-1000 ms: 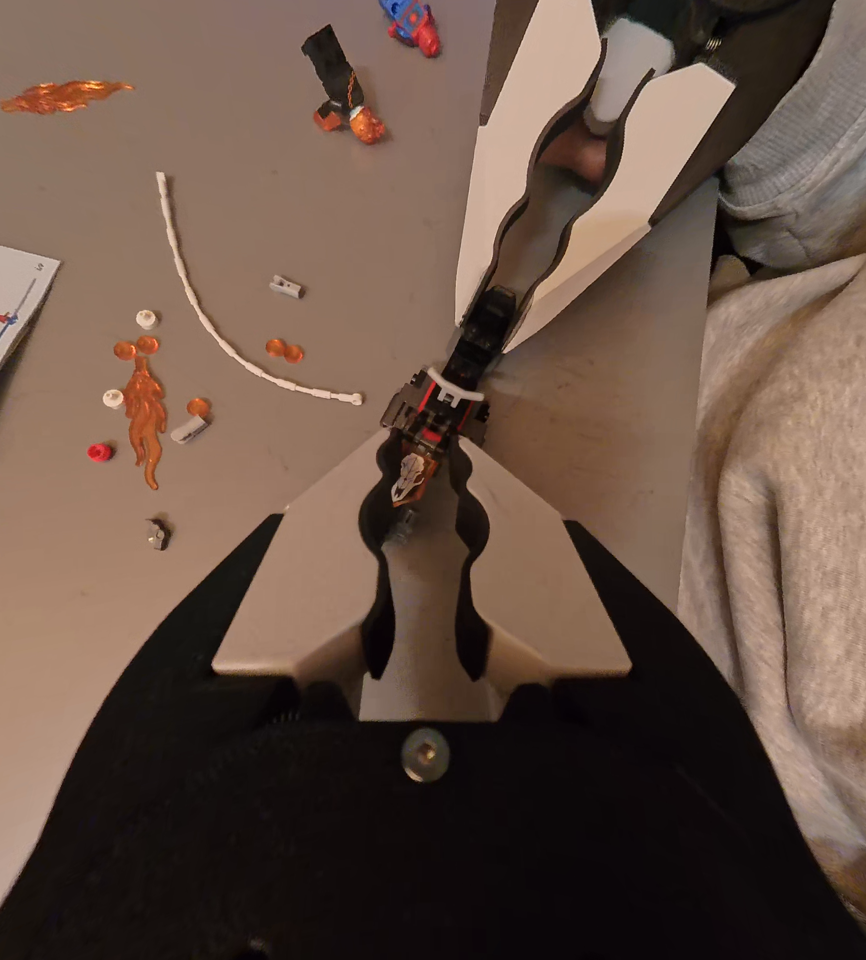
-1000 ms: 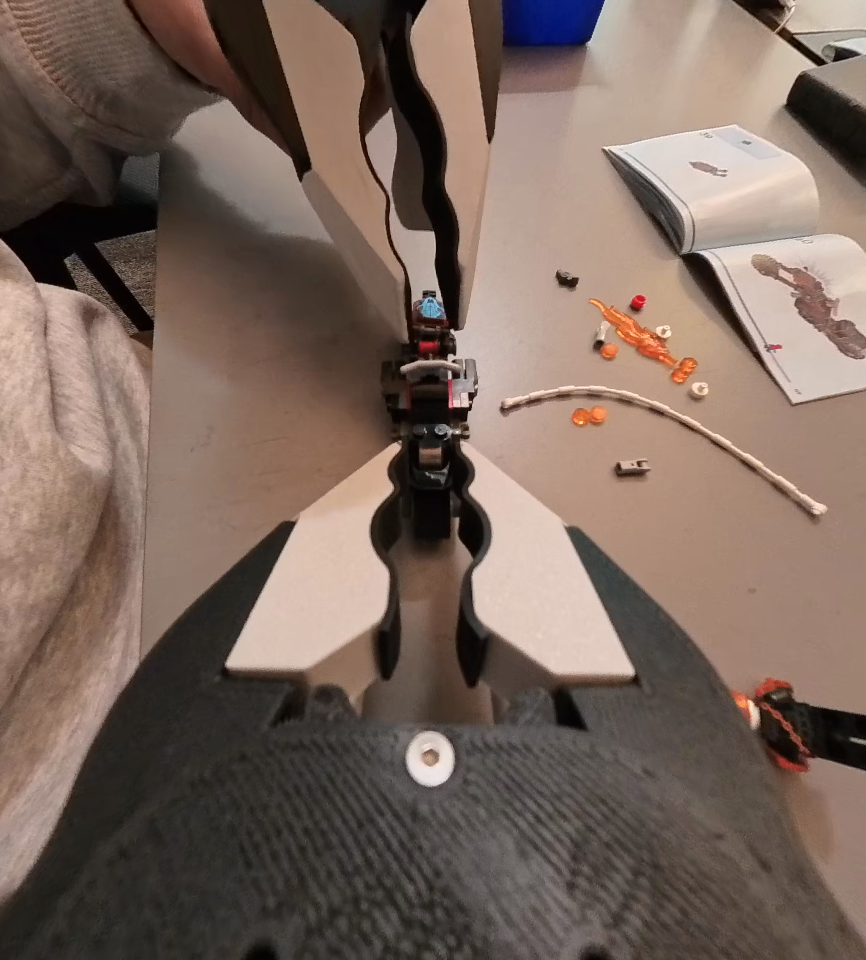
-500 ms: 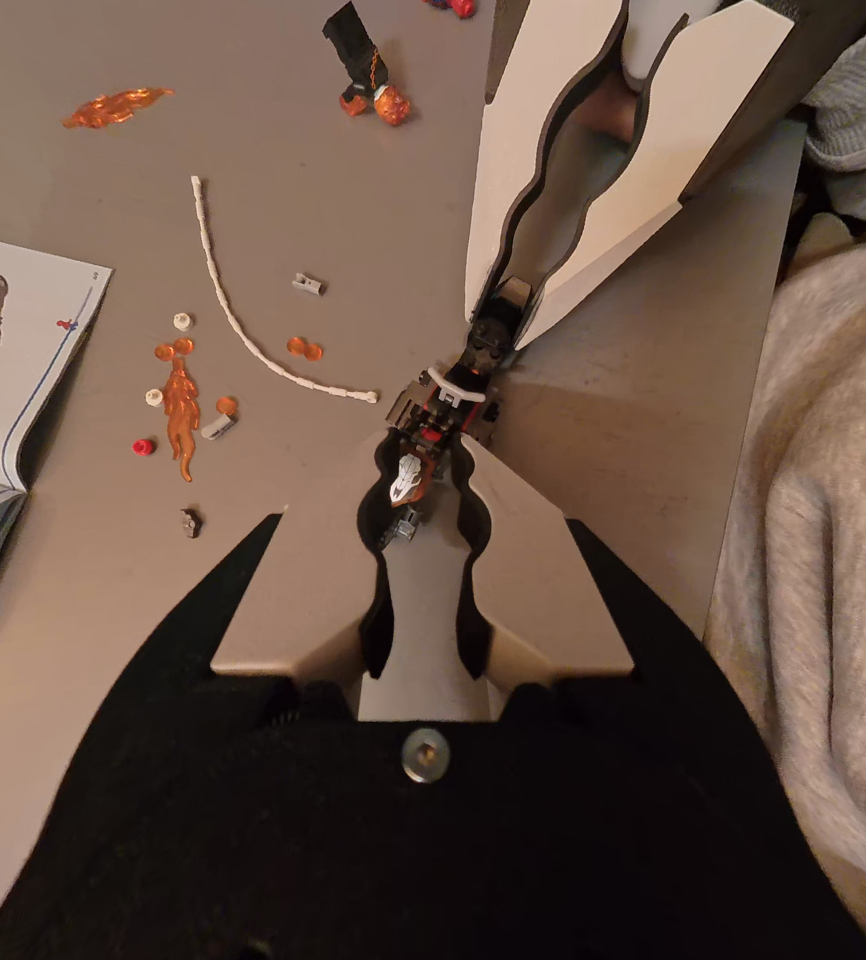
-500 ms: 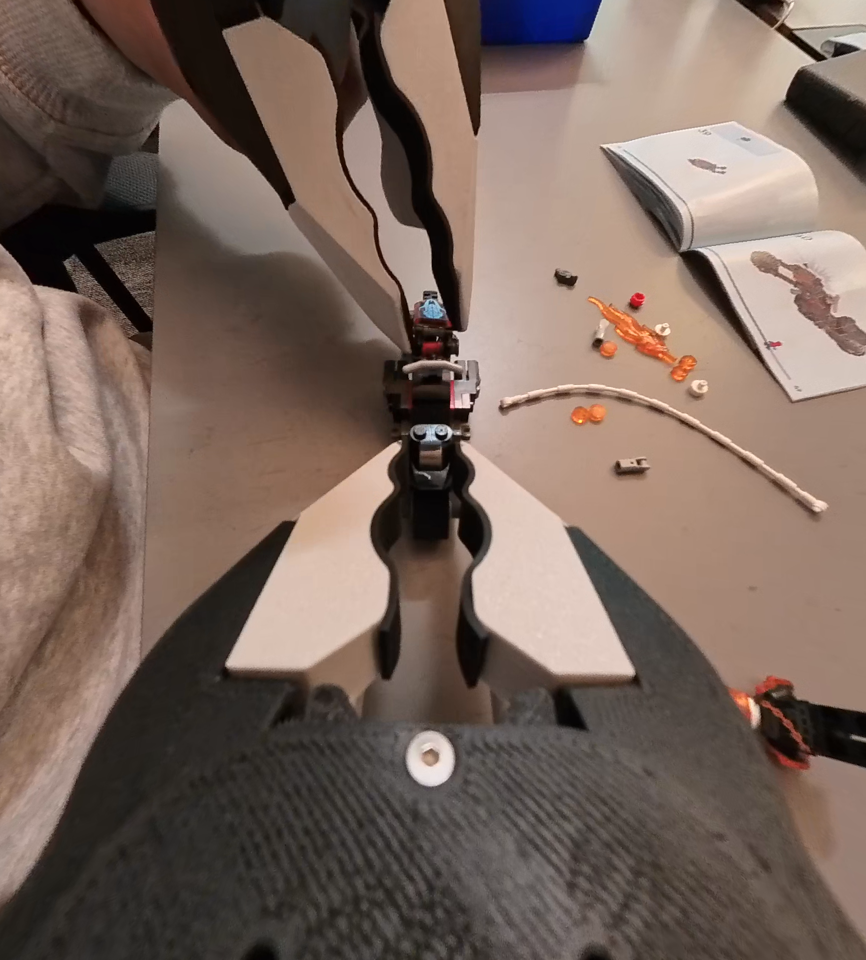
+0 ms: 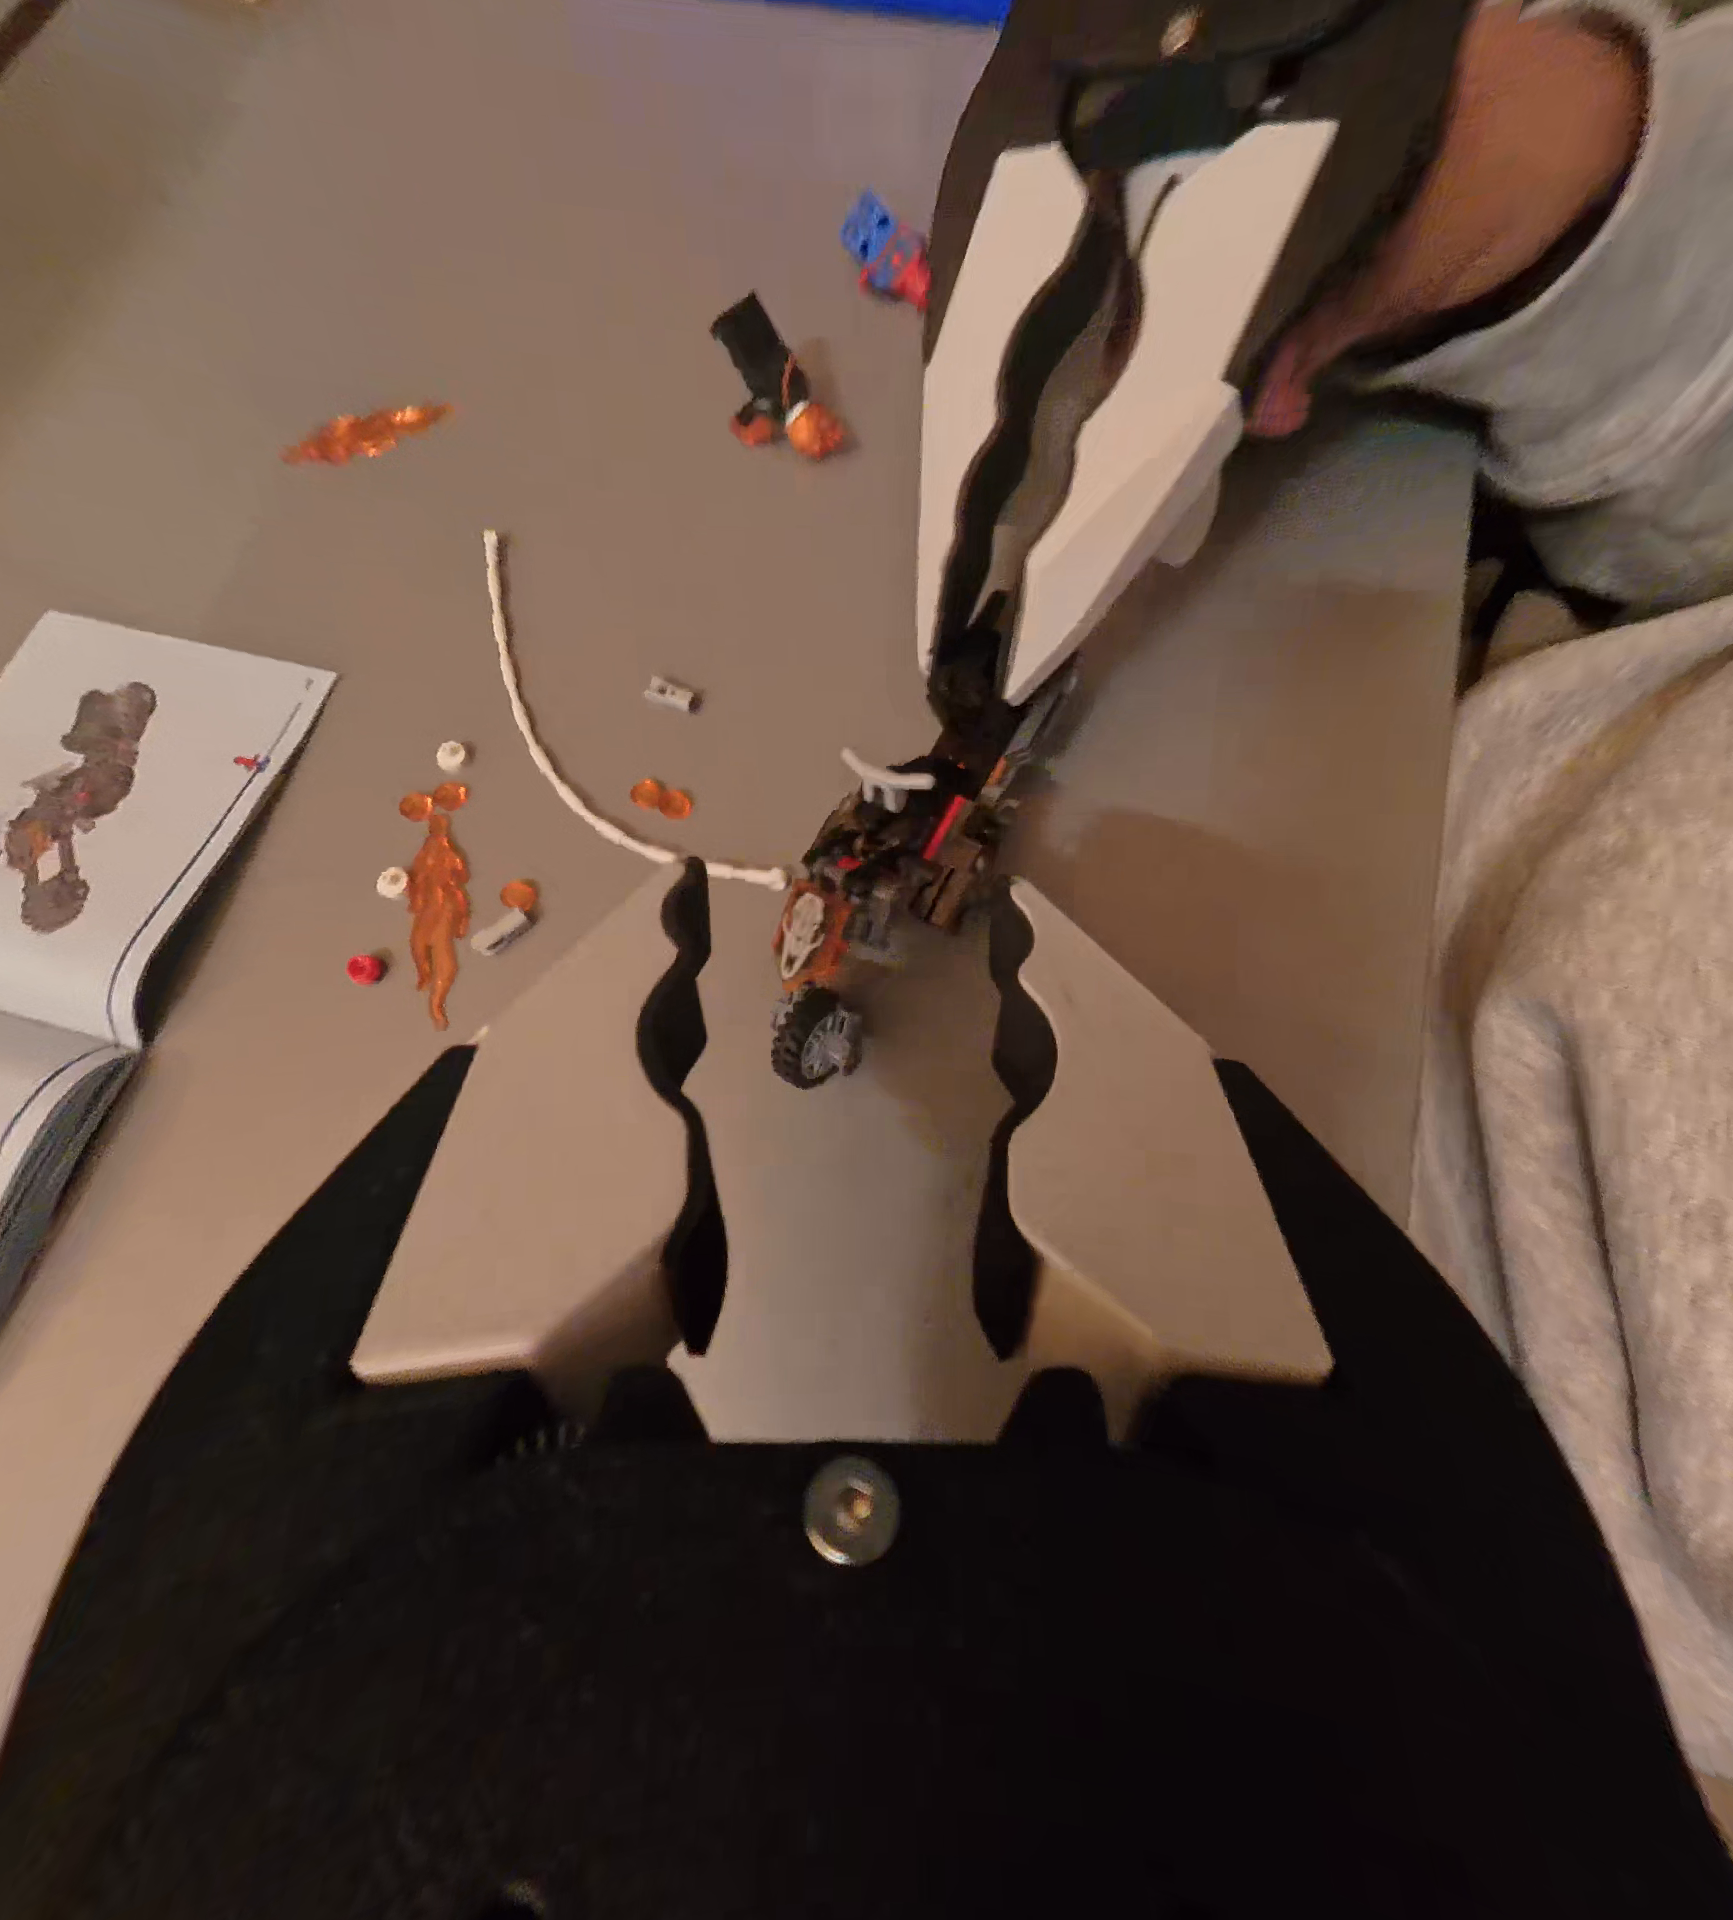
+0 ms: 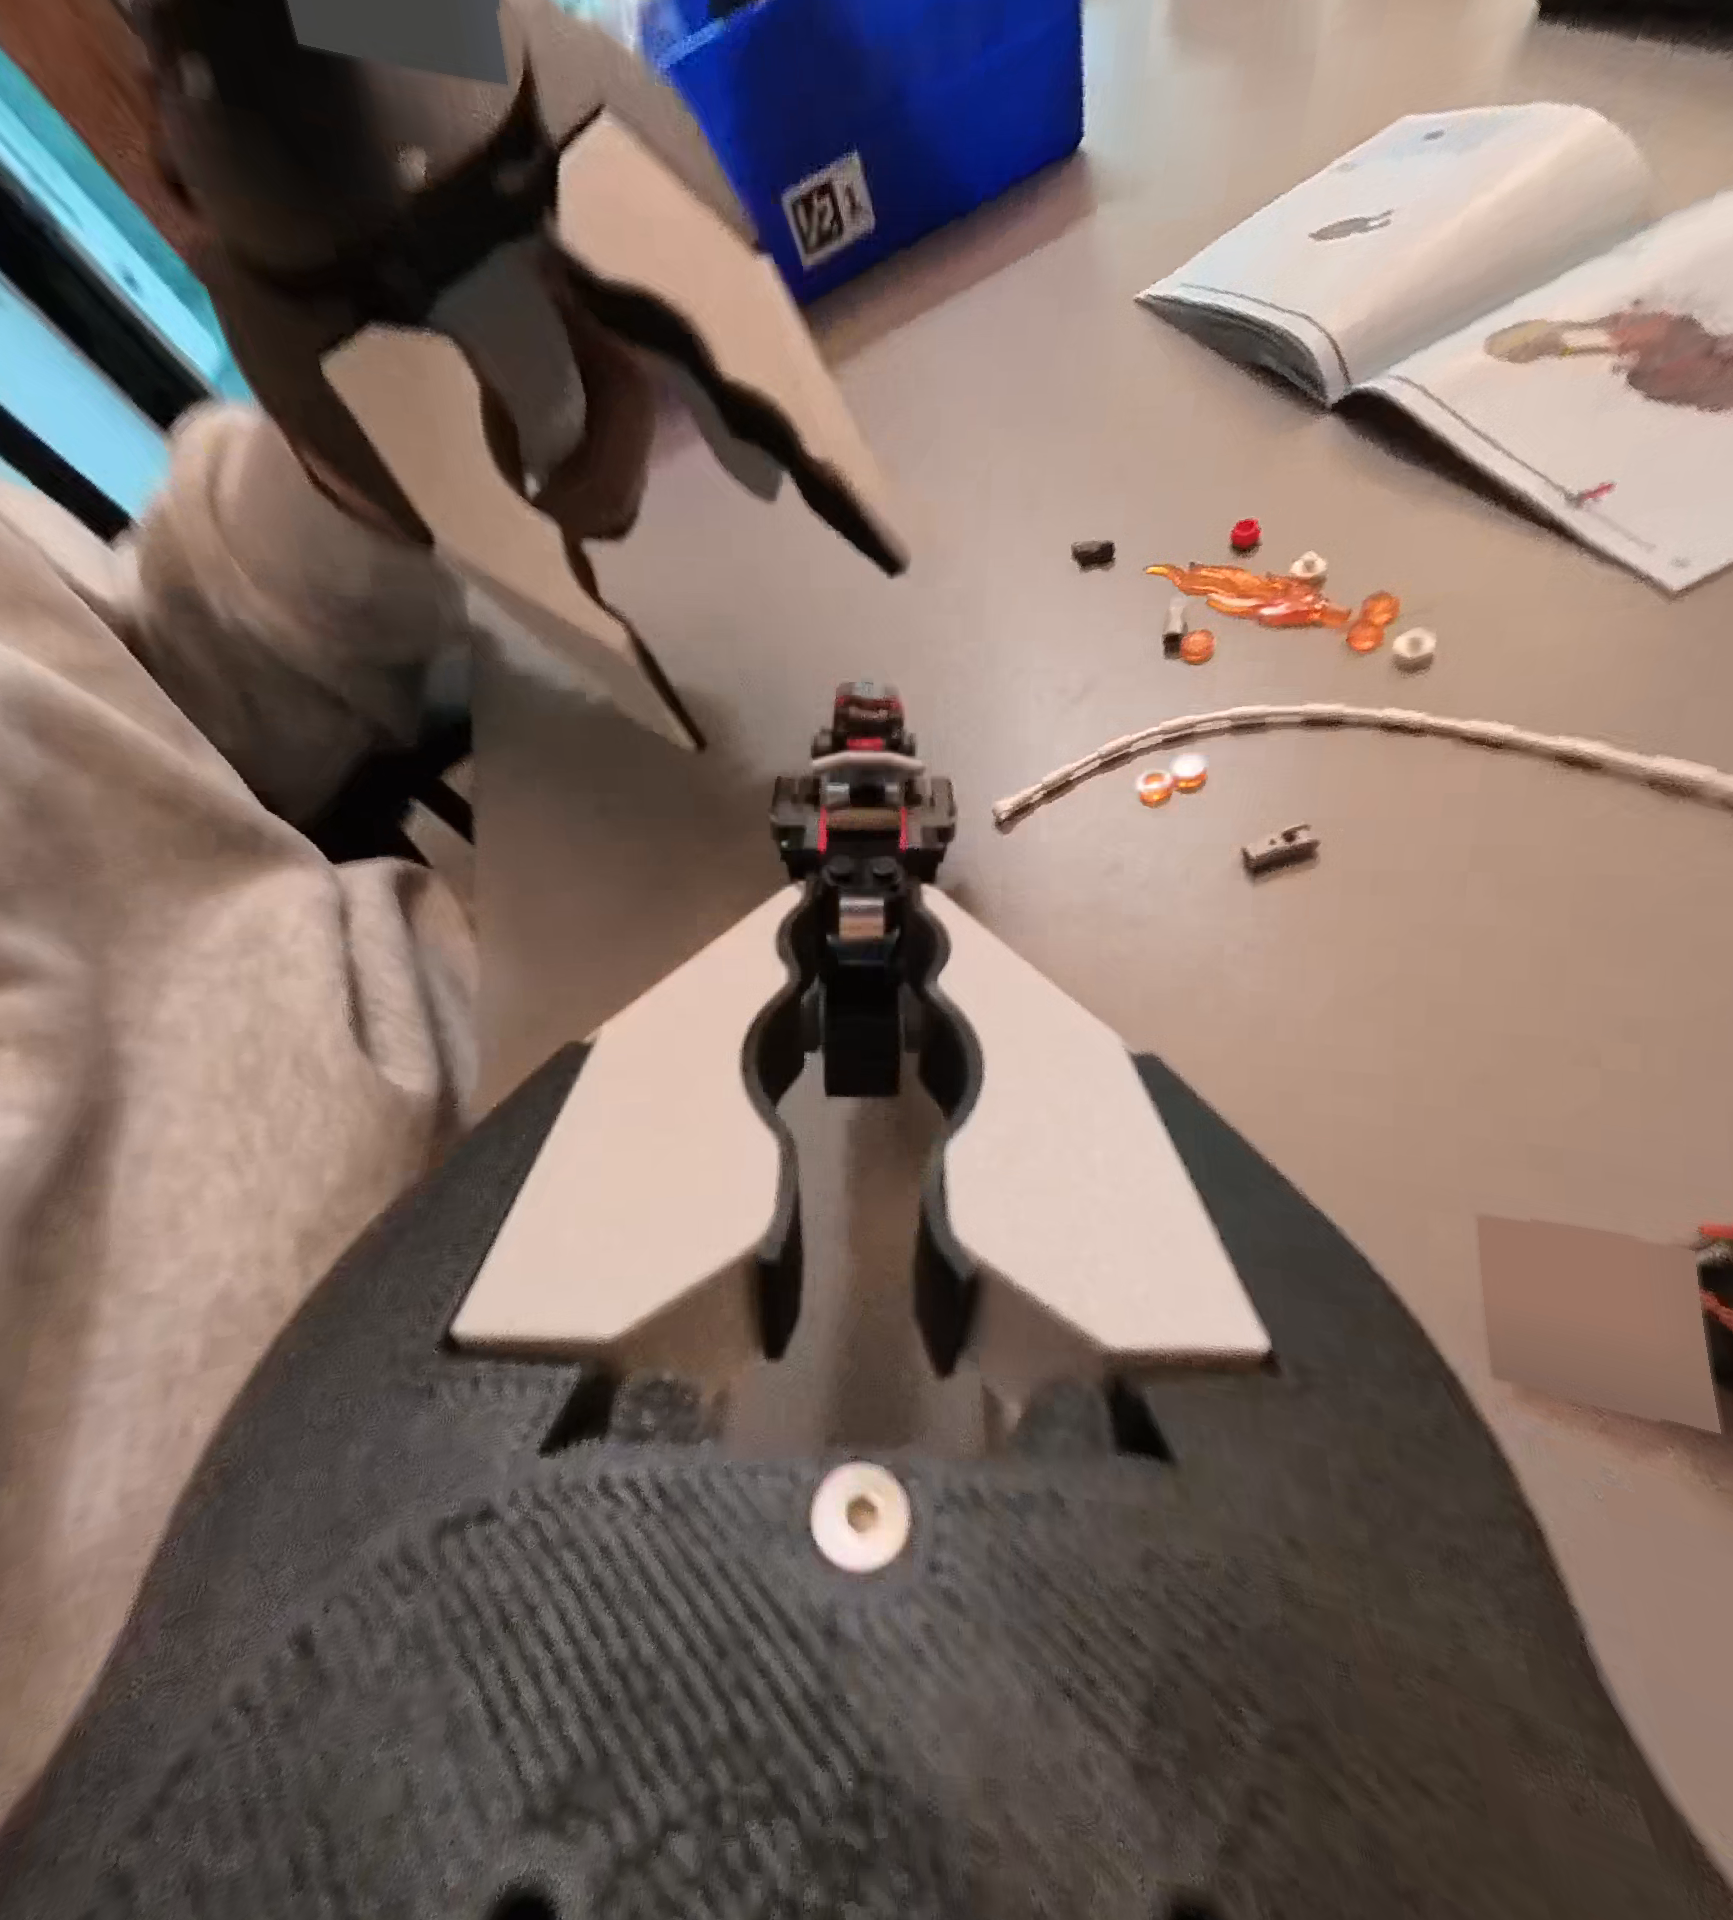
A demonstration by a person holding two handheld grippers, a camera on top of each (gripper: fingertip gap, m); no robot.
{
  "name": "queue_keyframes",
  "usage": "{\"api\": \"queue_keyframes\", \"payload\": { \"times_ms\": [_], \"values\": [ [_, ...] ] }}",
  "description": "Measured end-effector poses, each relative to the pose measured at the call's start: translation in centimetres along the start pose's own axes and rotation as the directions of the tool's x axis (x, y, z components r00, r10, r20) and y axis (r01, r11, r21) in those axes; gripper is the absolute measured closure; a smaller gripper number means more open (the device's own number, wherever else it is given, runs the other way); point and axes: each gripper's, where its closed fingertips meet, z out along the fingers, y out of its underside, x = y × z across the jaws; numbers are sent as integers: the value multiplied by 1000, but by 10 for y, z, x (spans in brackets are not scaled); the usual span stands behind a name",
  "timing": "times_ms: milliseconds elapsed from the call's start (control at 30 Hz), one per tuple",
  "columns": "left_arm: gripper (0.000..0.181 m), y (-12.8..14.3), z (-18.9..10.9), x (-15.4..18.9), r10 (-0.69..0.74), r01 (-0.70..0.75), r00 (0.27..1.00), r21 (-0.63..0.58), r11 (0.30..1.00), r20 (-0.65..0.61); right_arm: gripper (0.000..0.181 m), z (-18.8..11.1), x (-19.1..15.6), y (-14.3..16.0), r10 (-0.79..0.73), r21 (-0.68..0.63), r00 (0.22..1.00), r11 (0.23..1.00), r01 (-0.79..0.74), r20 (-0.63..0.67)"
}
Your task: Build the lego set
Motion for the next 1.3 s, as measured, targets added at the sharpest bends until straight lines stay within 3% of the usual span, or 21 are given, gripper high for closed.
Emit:
{"api": "queue_keyframes", "payload": {
  "times_ms": [133,300,500,733,1100,1300],
  "values": [
    [128,-10,2,6,0,3,999,102,995,-32,169,-8,9,-3,226,59,972,971,-230,61],
    [129,-3,21,9,12,-15,999,86,996,32,168,-11,18,-2,403,86,908,907,-413,116],
    [138,-3,30,3,67,-81,988,103,991,136,169,-10,20,0,433,78,894,893,-443,117],
    [140,5,41,-2,138,-149,963,32,988,233,169,-10,22,0,444,79,889,888,-453,112],
    [144,2,40,-5,221,-234,918,-1,972,328,168,-10,24,1,450,80,886,885,-459,106],
    [145,4,41,-4,213,-225,925,1,974,314,168,-9,23,2,448,71,888,887,-456,101]
  ]
}}
